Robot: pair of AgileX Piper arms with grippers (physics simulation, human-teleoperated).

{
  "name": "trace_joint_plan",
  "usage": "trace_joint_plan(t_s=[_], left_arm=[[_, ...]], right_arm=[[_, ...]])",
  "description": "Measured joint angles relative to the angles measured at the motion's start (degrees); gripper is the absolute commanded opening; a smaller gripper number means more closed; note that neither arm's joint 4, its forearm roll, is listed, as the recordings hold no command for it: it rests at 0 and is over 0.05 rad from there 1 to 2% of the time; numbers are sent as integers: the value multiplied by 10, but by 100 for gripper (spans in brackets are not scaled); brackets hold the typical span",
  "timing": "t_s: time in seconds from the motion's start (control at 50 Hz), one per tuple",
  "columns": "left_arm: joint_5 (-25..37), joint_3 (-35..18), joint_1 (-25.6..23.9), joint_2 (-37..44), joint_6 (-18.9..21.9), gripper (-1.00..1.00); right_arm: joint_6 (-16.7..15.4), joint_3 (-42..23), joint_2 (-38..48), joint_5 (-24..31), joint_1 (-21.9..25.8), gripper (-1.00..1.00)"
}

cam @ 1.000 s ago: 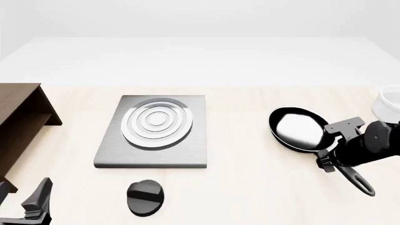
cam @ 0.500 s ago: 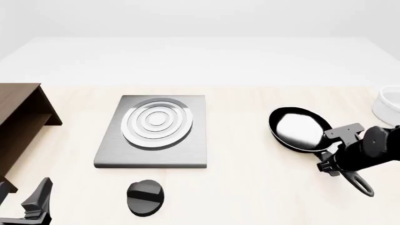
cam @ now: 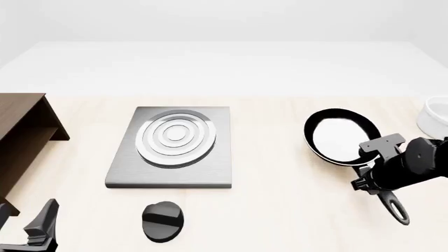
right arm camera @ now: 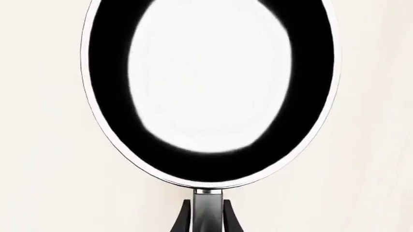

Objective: Turn on the stove and put the frying pan on it.

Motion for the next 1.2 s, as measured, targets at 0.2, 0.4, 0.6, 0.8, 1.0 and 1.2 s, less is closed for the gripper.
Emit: trace_joint_plan(t_s=[0.2, 0.4, 0.6, 0.8, 1.0, 1.2], left_arm=[[0, 0, -1, 0, 1, 100], [-2, 0, -2, 0, 5, 100], [-5, 0, -3, 0, 11, 100], [-6, 0, -4, 0, 11, 100], [-7, 0, -6, 0, 12, 100], [-8, 0, -8, 0, 13, 100]], right_arm=[[9, -16, -45, 49, 18, -100], [21, -39, -88, 111, 49, -100], [32, -69, -115, 175, 91, -100], [37, -101, -130, 230, 139, -100], [50, -140, -128, 276, 195, -100], [63, -191, -109, 314, 251, -100]])
